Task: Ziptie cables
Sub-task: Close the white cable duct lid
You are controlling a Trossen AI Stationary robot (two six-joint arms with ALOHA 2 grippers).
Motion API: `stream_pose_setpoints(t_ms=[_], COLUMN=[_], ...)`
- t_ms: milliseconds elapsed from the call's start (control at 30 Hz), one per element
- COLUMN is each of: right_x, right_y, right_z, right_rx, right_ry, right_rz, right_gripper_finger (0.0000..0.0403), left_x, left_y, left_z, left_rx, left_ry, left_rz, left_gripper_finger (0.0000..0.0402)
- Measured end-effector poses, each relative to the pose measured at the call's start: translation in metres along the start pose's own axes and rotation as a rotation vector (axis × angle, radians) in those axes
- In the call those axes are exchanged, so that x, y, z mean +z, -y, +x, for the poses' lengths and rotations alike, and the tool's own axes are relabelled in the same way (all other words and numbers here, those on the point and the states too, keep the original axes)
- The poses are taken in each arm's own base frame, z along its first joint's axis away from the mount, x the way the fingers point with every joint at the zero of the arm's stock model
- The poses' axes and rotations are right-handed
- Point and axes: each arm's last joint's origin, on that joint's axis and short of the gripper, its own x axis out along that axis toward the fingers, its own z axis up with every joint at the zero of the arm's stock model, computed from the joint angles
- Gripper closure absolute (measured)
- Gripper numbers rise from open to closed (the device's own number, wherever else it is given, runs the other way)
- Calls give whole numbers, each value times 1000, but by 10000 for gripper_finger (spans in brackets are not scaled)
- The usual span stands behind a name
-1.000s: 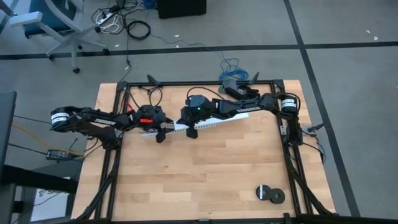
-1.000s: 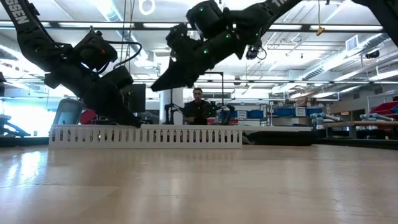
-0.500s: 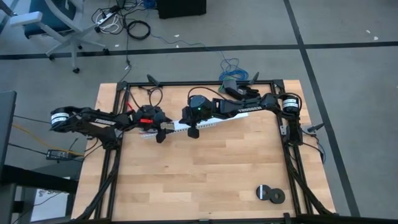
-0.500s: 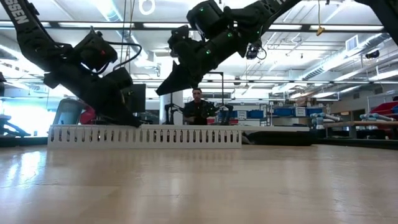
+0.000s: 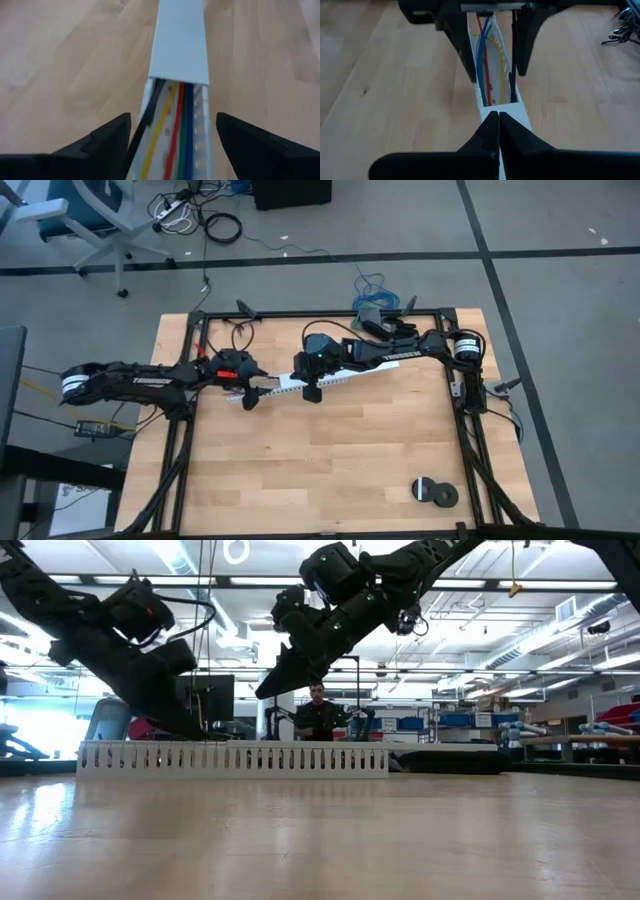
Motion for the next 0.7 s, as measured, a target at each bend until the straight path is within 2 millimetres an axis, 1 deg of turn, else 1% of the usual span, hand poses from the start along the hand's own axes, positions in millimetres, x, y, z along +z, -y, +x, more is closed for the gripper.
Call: stream_pose_setpoints(t_ms=[200,367,467,600,700], right_x=[0,0,0,0,0], right_y=[1,1,1,1,1], right_z=[0,0,0,0,0], right_rx=[-1,-1,-1,-1,-1], right_ry=[0,1,1,3,3], right_rz=[1,0,0,1,1], right_gripper_finger=[403,403,403,403,403], left_x=[-10,-25,-30,-31,-30], left_y=[6,7,6,6,6], left_z=[-9,-8,-7,-7,-7], left_rx=[-10,56,70,67,69], left_ry=[24,-16,-8,-9,1], left_rz=[-10,-23,-39,-72,-46], left_gripper_finger=[99,99,99,99,99])
